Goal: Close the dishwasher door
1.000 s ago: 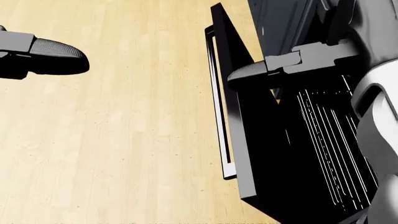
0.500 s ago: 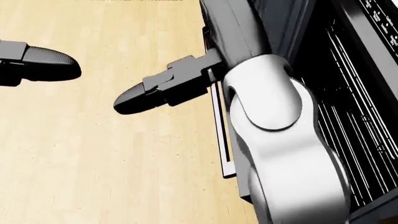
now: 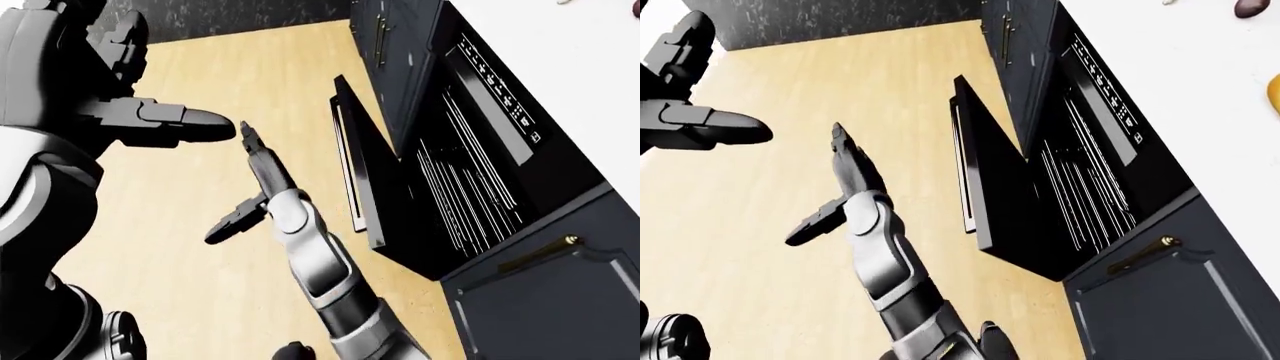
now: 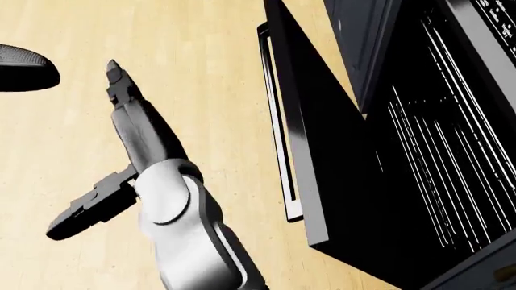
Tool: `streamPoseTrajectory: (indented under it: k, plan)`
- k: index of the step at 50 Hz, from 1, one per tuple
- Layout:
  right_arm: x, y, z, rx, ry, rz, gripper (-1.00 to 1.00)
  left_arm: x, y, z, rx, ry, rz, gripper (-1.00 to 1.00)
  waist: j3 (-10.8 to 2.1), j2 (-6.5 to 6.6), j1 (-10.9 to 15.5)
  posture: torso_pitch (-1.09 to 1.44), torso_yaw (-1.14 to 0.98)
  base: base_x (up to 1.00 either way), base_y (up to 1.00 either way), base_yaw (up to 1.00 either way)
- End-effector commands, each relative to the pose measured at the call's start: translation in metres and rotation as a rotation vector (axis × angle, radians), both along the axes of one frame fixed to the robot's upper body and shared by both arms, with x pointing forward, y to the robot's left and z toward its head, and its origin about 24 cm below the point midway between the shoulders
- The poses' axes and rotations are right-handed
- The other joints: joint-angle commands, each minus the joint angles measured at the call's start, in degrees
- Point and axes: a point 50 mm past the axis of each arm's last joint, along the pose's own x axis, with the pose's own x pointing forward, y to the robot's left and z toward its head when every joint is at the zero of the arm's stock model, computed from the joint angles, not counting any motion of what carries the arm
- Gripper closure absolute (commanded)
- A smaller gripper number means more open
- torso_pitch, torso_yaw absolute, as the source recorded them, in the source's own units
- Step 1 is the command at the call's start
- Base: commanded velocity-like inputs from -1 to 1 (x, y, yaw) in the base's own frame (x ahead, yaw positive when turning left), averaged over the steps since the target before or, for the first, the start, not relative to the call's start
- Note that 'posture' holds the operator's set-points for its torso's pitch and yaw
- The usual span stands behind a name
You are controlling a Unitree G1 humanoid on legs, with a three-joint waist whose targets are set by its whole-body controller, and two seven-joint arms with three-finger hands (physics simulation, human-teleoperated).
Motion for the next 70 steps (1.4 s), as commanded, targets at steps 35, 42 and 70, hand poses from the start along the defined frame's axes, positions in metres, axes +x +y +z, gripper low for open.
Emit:
streamPoseTrajectory:
  k: [35,42,70]
  plan:
    - [0.026,-0.039,-0.123,-0.087,0.232,-0.128,-1.00,-0.005,0.000,-0.002,-0.004,-0.056,-0.006,-1.00,-0.88,0.14,-0.49,0.46,0.00,0.00,0.00,0.00]
    - [0.029,-0.054,-0.132,-0.088,0.293,-0.172,-1.00,-0.005,0.000,-0.002,-0.004,-0.055,-0.007,-1.00,-0.98,-0.07,-0.37,0.46,0.00,0.00,0.00,0.00]
    - [0.042,-0.105,-0.146,-0.045,0.411,-0.353,-1.00,-0.007,-0.002,-0.003,-0.009,-0.060,-0.015,-1.00,-1.19,-0.88,-0.08,0.46,0.00,0.00,0.00,0.00]
